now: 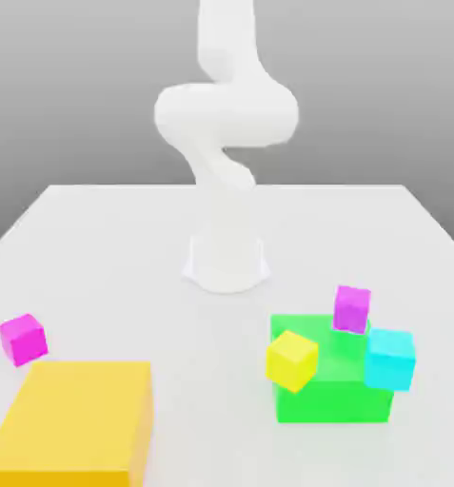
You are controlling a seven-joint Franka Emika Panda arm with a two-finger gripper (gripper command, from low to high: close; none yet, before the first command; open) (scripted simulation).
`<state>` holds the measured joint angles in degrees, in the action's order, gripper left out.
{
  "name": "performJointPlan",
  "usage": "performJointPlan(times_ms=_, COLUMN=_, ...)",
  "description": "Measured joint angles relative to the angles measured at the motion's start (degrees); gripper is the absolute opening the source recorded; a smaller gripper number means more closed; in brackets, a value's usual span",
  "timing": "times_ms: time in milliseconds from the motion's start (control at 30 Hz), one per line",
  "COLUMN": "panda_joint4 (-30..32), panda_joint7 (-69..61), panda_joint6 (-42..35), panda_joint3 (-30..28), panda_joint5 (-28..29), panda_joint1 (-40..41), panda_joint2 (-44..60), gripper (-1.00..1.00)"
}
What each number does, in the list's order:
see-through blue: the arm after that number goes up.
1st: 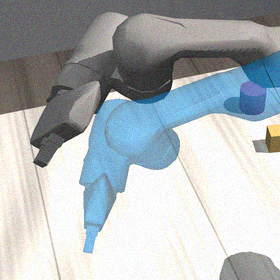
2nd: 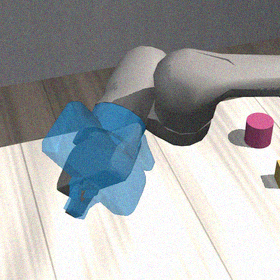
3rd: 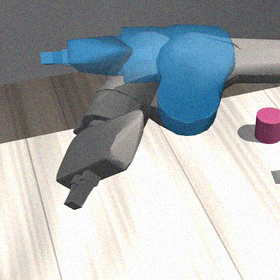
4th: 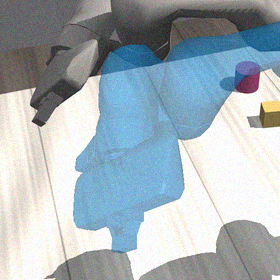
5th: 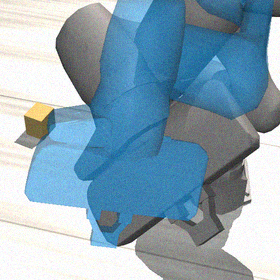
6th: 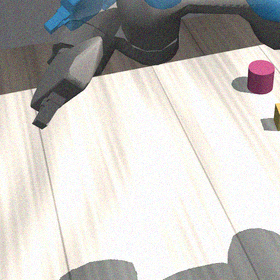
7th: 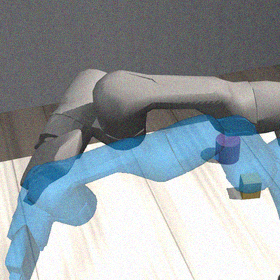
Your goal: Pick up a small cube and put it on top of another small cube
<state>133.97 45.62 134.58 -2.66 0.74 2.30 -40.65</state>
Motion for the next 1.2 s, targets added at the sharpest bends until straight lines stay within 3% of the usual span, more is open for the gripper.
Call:
performJointPlan(times_ms=400, panda_joint4=10.6, panda_joint7=-3.3, panda_joint6=13.6, panda_joint3=-15.1, panda_joint5=0.5, panda_joint1=10.9, panda_joint2=24.8, gripper=0.0)
performJointPlan(times_ms=667, panda_joint4=17.5, panda_joint7=-10.6, panda_joint6=22.4, panda_joint3=-23.6, panda_joint5=-6.3, panda_joint1=19.9, panda_joint2=42.1, gripper=0.0)
performJointPlan(times_ms=767, panda_joint4=18.9, panda_joint7=-15.2, panda_joint6=26.0, panda_joint3=-22.5, panda_joint5=-11.7, panda_joint1=23.8, panda_joint2=48.8, gripper=0.0)
performJointPlan(times_ms=933, panda_joint4=16.9, panda_joint7=-23.7, panda_joint6=33.5, panda_joint3=-11.8, panda_joint5=-22.8, panda_joint1=32.5, panda_joint2=59.2, gripper=0.0)
performJointPlan(times_ms=967, panda_joint4=16.7, panda_joint7=-24.4, panda_joint6=34.3, panda_joint3=-10.5, panda_joint5=-23.8, panda_joint1=33.6, panda_joint2=60.2, gripper=-1.0)
performJointPlan(times_ms=1200, panda_joint4=16.7, panda_joint7=-24.1, panda_joint6=34.1, panda_joint3=-10.7, panda_joint5=-23.4, panda_joint1=33.5, panda_joint2=60.0, gripper=-1.0)
